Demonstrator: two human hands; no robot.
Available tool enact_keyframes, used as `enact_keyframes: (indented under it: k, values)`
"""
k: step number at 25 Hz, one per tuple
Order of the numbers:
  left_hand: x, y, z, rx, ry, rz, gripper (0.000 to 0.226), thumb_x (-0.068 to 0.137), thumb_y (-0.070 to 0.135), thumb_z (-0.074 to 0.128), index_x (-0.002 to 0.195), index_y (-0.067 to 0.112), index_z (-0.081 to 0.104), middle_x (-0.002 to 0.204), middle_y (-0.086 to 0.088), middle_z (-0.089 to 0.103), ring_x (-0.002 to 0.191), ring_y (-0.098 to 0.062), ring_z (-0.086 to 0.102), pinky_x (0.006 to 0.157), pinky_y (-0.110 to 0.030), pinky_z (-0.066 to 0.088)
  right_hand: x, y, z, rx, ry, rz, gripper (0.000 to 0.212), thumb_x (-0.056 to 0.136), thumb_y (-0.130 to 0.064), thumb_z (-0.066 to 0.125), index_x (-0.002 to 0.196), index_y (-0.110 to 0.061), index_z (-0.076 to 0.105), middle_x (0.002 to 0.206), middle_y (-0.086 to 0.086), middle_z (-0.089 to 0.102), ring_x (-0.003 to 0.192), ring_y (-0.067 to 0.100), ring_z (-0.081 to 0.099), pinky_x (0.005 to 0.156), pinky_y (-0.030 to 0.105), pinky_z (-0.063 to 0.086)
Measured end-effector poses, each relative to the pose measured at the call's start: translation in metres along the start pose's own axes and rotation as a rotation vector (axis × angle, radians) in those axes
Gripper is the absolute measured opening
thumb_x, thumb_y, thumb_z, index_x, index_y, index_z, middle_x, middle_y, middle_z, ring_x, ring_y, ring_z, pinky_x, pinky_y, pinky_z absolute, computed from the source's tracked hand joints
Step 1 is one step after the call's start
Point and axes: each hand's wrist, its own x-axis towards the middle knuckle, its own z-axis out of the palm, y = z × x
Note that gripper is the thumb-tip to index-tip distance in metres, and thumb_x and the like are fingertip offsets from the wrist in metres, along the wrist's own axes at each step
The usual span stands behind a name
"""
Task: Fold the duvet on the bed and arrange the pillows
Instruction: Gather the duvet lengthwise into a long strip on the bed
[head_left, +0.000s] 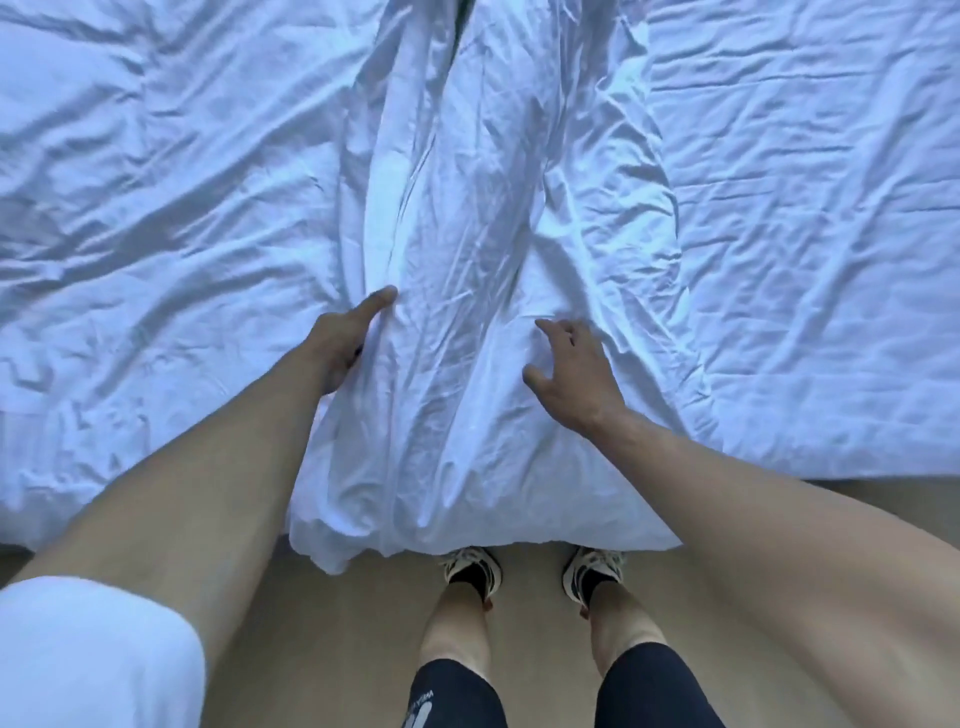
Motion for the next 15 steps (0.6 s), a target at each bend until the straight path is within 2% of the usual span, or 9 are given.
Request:
enact_keyframes:
  k: [2, 4, 5, 7, 8, 9, 11, 13, 15]
  values:
    - [0.002, 0.012, -0.002, 0.117, -0.127, -0.037, 0.079, 0.047, 0.067, 0.092, 0.097, 0.014, 0.063, 0.065, 0.0, 0.043, 0.052, -0.017, 0.039, 0.056, -0.031, 0.034, 0.013, -0.005, -0.01, -0.144, -0.039, -0.042, 0.068, 0.095, -0.037, 0.058, 0.157, -0.024, 0.033, 0.161, 0.008, 0.028, 0.148, 0.026, 0.027, 0.12, 0.043, 0.028]
    - [0.006, 0.009, -0.002, 0.251, -0.106, -0.035, 0.089, 0.057, 0.074, 0.085, 0.119, 0.015, 0.063, 0.094, -0.004, 0.062, 0.076, -0.021, 0.059, 0.066, -0.035, 0.045, 0.023, -0.004, -0.014, -0.319, -0.004, -0.068, 0.069, 0.095, -0.04, 0.056, 0.157, -0.023, 0.03, 0.165, 0.011, 0.021, 0.151, 0.032, 0.021, 0.123, 0.046, 0.02]
    - [0.012, 0.009, -0.002, 0.273, -0.048, -0.003, 0.093, 0.056, 0.081, 0.078, 0.118, 0.014, 0.063, 0.103, -0.007, 0.063, 0.085, -0.023, 0.06, 0.07, -0.036, 0.045, 0.033, -0.003, -0.018, -0.38, 0.06, -0.057, 0.07, 0.095, -0.042, 0.056, 0.157, -0.021, 0.031, 0.166, 0.014, 0.021, 0.152, 0.035, 0.019, 0.123, 0.05, 0.015]
    - [0.031, 0.023, 0.001, 0.196, 0.076, 0.101, 0.085, 0.051, 0.087, 0.07, 0.086, 0.01, 0.059, 0.078, -0.005, 0.05, 0.067, -0.02, 0.047, 0.062, -0.032, 0.035, 0.066, -0.003, -0.034, -0.409, 0.222, 0.07, 0.076, 0.092, -0.049, 0.059, 0.155, -0.017, 0.032, 0.163, 0.019, 0.022, 0.151, 0.041, 0.018, 0.121, 0.059, 0.013]
    - [0.046, 0.035, 0.004, 0.144, 0.103, 0.152, 0.087, 0.053, 0.086, 0.073, 0.086, 0.006, 0.059, 0.073, 0.0, 0.046, 0.063, -0.016, 0.043, 0.06, -0.031, 0.035, 0.088, -0.002, -0.046, -0.376, 0.284, 0.187, 0.084, 0.089, -0.056, 0.06, 0.156, -0.014, 0.029, 0.161, 0.022, 0.023, 0.149, 0.043, 0.02, 0.119, 0.062, 0.014]
    - [0.065, 0.045, 0.008, 0.082, 0.11, 0.185, 0.099, 0.055, 0.084, 0.077, 0.106, 0.0, 0.064, 0.081, 0.002, 0.056, 0.069, -0.014, 0.052, 0.066, -0.03, 0.044, 0.111, 0.0, -0.057, -0.325, 0.322, 0.321, 0.094, 0.086, -0.065, 0.06, 0.156, -0.012, 0.025, 0.158, 0.024, 0.025, 0.147, 0.044, 0.024, 0.118, 0.062, 0.018]
    - [0.095, 0.069, 0.017, 0.028, 0.091, 0.219, 0.113, 0.056, 0.076, 0.086, 0.141, 0.011, 0.05, 0.128, 0.005, 0.061, 0.109, -0.016, 0.062, 0.099, -0.041, 0.051, 0.147, 0.007, -0.073, -0.239, 0.339, 0.543, 0.114, 0.076, -0.081, 0.058, 0.155, -0.008, 0.02, 0.149, 0.025, 0.033, 0.135, 0.043, 0.037, 0.112, 0.057, 0.03]
    - [0.117, 0.089, 0.024, 0.044, 0.04, 0.216, 0.103, 0.062, 0.061, 0.091, 0.142, 0.012, 0.05, 0.133, 0.004, 0.061, 0.116, -0.021, 0.063, 0.104, -0.045, 0.051, 0.17, 0.016, -0.072, -0.172, 0.308, 0.615, 0.116, 0.072, -0.082, 0.063, 0.15, -0.006, 0.023, 0.138, 0.025, 0.043, 0.123, 0.041, 0.048, 0.101, 0.049, 0.04]
    - [0.127, 0.098, 0.033, 0.077, -0.032, 0.193, 0.077, 0.061, 0.05, 0.094, 0.121, 0.01, 0.069, 0.113, -0.006, 0.076, 0.102, -0.027, 0.073, 0.092, -0.044, 0.058, 0.176, 0.024, -0.07, -0.034, 0.303, 0.563, 0.091, 0.08, -0.069, 0.068, 0.139, -0.011, 0.031, 0.124, 0.022, 0.055, 0.113, 0.04, 0.057, 0.086, 0.045, 0.045]
